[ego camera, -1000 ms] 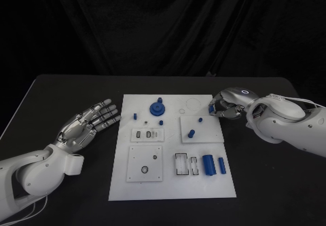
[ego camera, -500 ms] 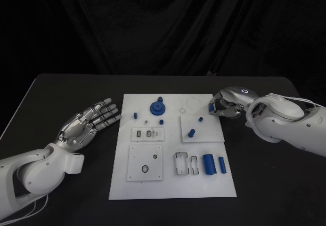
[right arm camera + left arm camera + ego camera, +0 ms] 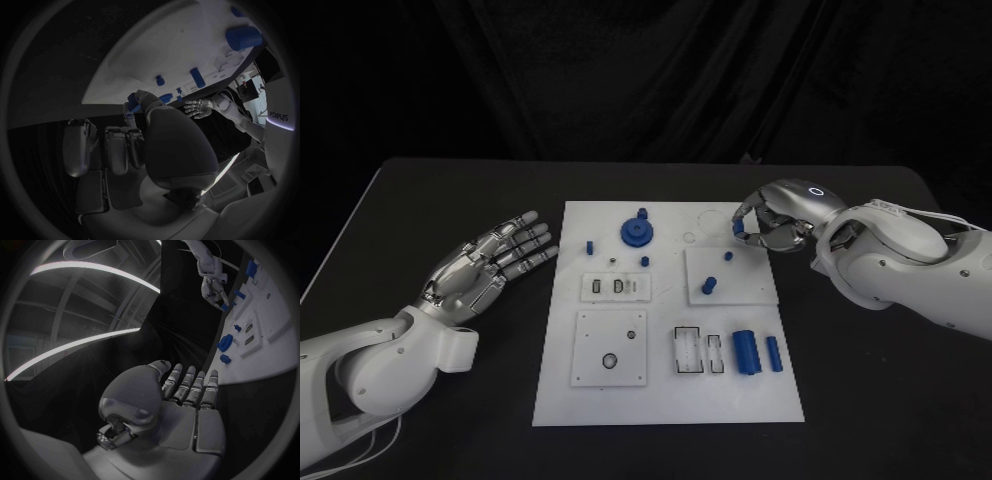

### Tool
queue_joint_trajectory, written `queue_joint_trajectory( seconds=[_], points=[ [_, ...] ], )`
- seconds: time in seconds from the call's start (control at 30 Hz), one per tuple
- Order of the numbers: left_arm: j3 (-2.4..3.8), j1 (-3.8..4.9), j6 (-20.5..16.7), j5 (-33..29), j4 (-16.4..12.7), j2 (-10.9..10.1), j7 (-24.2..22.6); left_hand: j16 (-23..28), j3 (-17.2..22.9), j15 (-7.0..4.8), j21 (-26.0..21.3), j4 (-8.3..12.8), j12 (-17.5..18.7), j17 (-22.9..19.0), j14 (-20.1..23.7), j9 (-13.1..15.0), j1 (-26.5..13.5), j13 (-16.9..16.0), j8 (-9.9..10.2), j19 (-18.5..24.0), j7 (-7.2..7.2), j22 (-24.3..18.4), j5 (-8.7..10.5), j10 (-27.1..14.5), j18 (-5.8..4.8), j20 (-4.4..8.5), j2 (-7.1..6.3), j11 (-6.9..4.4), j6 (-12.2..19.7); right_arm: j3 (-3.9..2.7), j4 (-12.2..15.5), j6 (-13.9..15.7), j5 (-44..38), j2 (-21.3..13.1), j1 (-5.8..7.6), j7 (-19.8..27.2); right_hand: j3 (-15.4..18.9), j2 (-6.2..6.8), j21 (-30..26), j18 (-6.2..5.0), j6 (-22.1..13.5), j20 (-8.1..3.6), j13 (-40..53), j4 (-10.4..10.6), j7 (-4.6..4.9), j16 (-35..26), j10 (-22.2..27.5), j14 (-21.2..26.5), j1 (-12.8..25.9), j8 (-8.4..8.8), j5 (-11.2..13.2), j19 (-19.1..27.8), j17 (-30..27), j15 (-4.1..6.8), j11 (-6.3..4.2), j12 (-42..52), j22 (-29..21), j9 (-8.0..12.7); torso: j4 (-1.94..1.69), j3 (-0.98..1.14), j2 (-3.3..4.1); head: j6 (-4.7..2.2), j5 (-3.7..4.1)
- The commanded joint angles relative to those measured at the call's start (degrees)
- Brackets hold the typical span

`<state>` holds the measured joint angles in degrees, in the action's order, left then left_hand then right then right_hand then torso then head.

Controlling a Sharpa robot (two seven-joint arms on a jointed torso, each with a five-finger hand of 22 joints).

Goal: Assemble the parts on the task board

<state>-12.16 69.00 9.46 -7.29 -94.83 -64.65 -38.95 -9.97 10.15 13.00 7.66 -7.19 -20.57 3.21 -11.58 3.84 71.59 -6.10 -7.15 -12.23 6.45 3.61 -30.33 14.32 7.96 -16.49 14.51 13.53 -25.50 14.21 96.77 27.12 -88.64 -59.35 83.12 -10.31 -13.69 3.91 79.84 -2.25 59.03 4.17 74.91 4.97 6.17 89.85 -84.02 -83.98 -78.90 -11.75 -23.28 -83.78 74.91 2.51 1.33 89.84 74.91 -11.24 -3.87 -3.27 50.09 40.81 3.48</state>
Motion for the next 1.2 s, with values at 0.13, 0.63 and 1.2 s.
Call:
queue_joint_trajectory(
  seconds=[0.13,0.63,1.2],
  points=[
    [0.02,-0.01,0.28,-0.77,-0.28,-0.09,-5.37,-0.23,0.48,0.37,-0.05,-0.01,-0.39,-0.08,0.17,0.08,-0.65,-0.1,-0.21,0.32,0.23,-0.06,-0.13,0.1,-0.73,-0.05,0.09,0.27,-0.19,-0.04,4.05,1.82,-2.39,2.22,0.55,-2.09,0.07,-0.53,0.86,-0.23,1.03,-0.2,15.09,-0.33,-0.95,0.15,-5.98,-6.02,-0.19,-0.9,-0.5,-0.67,15.09,-0.08,-0.3,0.16,11.43,-2.85,-0.03,0.0,-0.02,0.14,0.01],
    [0.02,-0.01,0.69,-0.99,-0.25,0.52,-5.4,-0.23,0.59,0.39,-0.05,0.07,-0.45,-0.08,0.2,0.1,-0.74,-0.11,-0.26,0.32,0.25,-0.06,-0.12,0.13,-0.75,-0.06,0.0,0.3,-0.3,-0.06,3.5,-1.49,-5.32,14.53,-1.43,-0.24,-0.26,-0.47,1.66,-0.03,0.24,-0.38,15.09,-1.49,-0.92,0.15,-5.98,-6.02,-0.18,-1.44,-2.59,-1.3,15.09,0.04,-0.35,0.16,11.85,-4.23,0.14,-0.06,-0.03,-0.03,-0.23],
    [0.03,-0.01,0.87,-1.0,-0.03,0.95,-5.22,-0.24,0.67,0.4,-0.06,0.13,-0.43,-0.09,0.22,0.09,-0.8,-0.09,-0.24,0.34,0.25,-0.07,-0.12,0.09,-0.76,-0.05,-0.04,0.33,-0.2,-0.08,1.71,-6.32,-6.47,17.89,-3.42,-2.9,-0.13,-0.22,1.4,-0.11,-0.47,-0.4,15.09,-1.61,-0.82,0.15,-5.98,-6.02,0.61,-1.31,-2.6,-1.22,15.09,0.03,-0.3,0.16,11.79,-4.63,-0.06,-0.03,0.06,0.77,0.01]
  ],
)
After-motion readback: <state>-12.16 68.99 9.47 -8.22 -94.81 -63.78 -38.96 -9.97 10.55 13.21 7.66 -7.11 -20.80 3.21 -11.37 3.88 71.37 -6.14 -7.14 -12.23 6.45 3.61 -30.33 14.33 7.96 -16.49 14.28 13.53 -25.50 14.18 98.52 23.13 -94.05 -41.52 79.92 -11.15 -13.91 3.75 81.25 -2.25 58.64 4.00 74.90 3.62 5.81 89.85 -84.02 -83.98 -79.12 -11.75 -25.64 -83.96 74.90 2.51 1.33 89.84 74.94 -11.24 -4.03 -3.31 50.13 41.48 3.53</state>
